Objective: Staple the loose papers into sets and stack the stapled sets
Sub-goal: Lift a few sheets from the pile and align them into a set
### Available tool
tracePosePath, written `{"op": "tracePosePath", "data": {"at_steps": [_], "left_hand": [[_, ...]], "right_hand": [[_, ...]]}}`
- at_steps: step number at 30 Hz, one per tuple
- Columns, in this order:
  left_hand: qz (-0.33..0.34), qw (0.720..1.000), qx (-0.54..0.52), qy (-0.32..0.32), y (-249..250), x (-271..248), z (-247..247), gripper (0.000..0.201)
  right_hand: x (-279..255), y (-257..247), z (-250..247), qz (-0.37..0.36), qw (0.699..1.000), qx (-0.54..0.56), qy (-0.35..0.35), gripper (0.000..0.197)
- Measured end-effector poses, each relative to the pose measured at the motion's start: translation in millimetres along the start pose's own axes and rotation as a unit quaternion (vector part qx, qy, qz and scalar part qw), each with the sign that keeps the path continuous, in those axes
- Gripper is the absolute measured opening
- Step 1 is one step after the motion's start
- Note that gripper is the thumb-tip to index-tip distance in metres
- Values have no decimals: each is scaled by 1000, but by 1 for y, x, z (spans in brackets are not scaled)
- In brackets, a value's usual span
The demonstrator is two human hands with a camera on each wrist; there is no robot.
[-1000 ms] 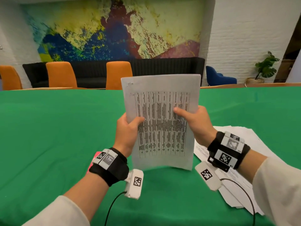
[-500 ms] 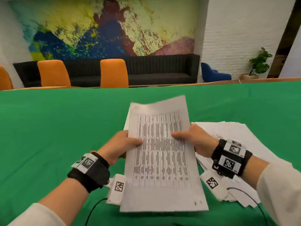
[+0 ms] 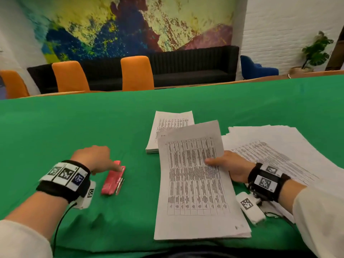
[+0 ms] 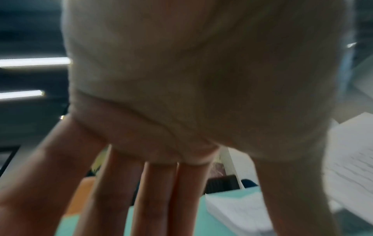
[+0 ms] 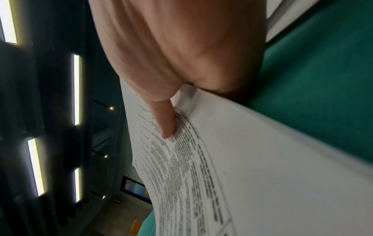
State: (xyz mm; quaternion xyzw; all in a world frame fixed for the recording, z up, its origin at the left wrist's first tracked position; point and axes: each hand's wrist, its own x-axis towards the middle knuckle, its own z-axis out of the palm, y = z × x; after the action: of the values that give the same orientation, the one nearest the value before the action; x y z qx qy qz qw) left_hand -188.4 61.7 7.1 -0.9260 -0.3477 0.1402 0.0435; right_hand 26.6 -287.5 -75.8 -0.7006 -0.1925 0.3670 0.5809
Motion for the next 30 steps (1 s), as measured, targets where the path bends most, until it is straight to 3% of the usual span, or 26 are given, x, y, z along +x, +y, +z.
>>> {"op": "tracePosePath", "data": {"at_steps": [2, 4, 7, 9, 13, 15, 16, 17, 18, 20, 21, 23, 24, 25, 28, 30], "left_hand": [[18, 995, -57, -82, 2, -3, 13, 48], [32, 992, -71, -98, 5, -5, 19, 32], [66, 993, -77, -60, 5, -2, 13, 26], [115, 982, -142, -42, 2, 3, 6, 28], [208, 907, -358, -77, -1, 2, -18, 44], [235, 854, -461, -45, -2, 1, -29, 65], [244, 809, -534, -22, -1, 2, -33, 78], [250, 743, -621, 0, 1, 5, -36, 86], [254, 652, -714, 15, 5, 9, -38, 83], [217, 445, -868, 30, 18, 20, -42, 51], [178, 373, -910, 29, 27, 23, -45, 39], [118, 299, -947, 11, 48, 28, -53, 36], [102, 292, -951, 0, 60, 30, -56, 36], [87, 315, -945, 2, 72, 32, -59, 34], [84, 486, -864, 96, 108, 37, -63, 26], [125, 562, -802, 162, 131, 39, -67, 27]], "right_hand": [[0, 1, -1, -4, 1000, -10, -2, 61], [4, 6, -4, -3, 1000, -19, -10, 80], [3, 5, -2, -6, 1000, -5, 4, 61], [4, 5, -1, -3, 1000, 0, 10, 55], [5, 4, -1, -2, 1000, 1, 12, 50], [4, 4, 0, -7, 1000, 0, 13, 53], [4, 4, 0, -10, 1000, 0, 12, 54], [3, 4, 0, -11, 1000, 1, 11, 54], [3, 5, 0, -13, 1000, 0, 9, 55], [3, 5, 0, -13, 1000, 2, 8, 55], [4, 5, -1, -13, 1000, 4, 8, 55], [5, 5, -1, -11, 1000, 6, 5, 55], [5, 6, -2, -11, 1000, 6, 4, 55], [5, 6, -2, -10, 1000, 5, 4, 55], [6, 7, -2, -13, 1000, 1, 6, 55], [6, 8, -3, -14, 1000, 5, 6, 49]]}}
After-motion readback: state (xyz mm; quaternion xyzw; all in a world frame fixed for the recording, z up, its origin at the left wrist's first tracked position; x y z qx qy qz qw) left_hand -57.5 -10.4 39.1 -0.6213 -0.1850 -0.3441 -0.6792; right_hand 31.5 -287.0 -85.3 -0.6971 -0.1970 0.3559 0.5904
